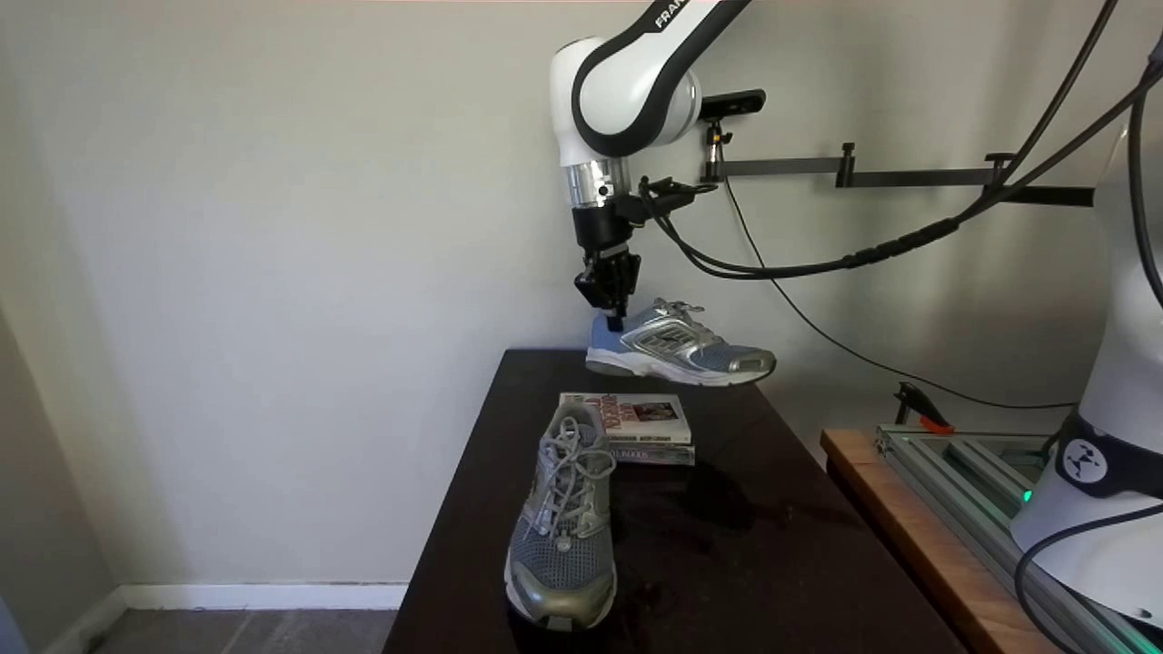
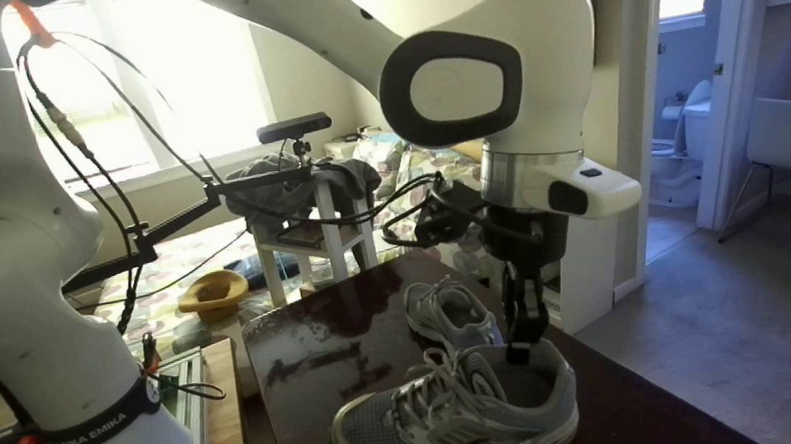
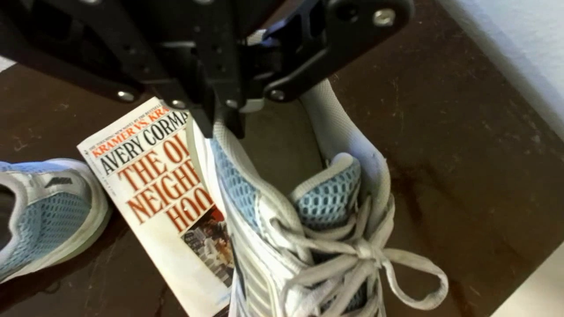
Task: Move the trainers to the left
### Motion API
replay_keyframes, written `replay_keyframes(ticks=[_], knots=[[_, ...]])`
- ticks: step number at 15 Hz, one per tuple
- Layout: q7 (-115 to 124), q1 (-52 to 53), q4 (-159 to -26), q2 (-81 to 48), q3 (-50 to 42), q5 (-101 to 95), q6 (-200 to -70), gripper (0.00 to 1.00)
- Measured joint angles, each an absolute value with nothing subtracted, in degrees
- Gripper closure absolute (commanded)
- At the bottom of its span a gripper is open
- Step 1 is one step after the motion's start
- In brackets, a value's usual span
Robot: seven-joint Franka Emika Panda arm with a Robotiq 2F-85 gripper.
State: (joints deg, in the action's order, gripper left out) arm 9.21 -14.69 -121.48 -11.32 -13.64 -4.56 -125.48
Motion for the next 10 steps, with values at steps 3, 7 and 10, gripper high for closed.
replay_keyframes(ticks=[3, 7, 10], knots=[[16.1, -13.0, -121.5, -11.3, -13.5, -4.1, -123.8, 0.98], [21.4, -11.2, -121.6, -11.5, -13.0, -2.6, -123.2, 0.91], [21.1, -11.3, -121.6, -11.7, -13.4, -2.6, -123.2, 0.91]])
